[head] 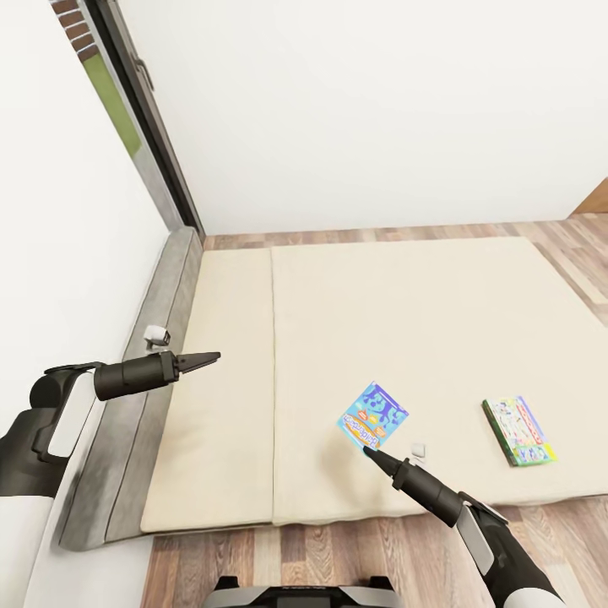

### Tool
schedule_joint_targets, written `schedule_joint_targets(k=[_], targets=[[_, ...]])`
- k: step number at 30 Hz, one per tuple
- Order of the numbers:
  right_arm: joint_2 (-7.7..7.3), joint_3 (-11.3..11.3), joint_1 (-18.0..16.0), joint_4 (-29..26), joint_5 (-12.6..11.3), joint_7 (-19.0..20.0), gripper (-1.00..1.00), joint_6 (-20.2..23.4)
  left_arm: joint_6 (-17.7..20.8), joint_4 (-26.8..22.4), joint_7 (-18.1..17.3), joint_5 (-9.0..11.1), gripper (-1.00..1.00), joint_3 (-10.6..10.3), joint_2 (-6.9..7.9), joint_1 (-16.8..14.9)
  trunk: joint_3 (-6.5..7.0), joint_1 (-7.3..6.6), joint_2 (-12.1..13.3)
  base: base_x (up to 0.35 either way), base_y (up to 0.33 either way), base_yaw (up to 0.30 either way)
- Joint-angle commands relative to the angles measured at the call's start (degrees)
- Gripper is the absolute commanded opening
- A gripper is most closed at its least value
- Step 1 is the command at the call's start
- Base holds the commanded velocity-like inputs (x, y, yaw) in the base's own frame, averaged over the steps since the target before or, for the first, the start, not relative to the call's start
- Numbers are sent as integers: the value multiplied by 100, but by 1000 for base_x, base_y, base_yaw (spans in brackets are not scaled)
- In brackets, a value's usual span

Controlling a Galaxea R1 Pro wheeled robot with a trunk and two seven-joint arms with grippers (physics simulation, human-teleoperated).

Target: Put all the toys in the child's room - the three board games (two on the bed and one on the table), the two jigsaw puzzles on the table, and the tennis ball on the table - inside the toy box on the table in the child's room.

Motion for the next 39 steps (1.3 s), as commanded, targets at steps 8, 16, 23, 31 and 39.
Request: schedule_joint_targets(k=[8, 16, 23, 31, 39], targets=[[1, -1, -3, 1, -24, 24, -100, 57, 23, 0, -20, -7, 100, 2, -1, -4, 68, 3, -9, 0, 0, 0], [-1, -5, -3, 2, -25, 24, -100, 58, 23, 0, -20, -12, 100, -1, -7, -4, 142, 3, -9, 0, 0, 0], [0, -5, -3, 1, -22, 24, -100, 52, 15, 0, -20, -9, 100, -2, -6, -4, 208, 3, -9, 0, 0, 0], [-6, -5, -3, 1, -28, 17, -100, -61, 14, 0, -20, -3, 100, 6, 0, -4, 282, 3, -9, 0, 0, 0], [-6, 2, -3, 1, -28, 16, -100, -88, 14, 0, -20, -4, 100, 4, 1, -4, 357, 3, -9, 0, 0, 0]])
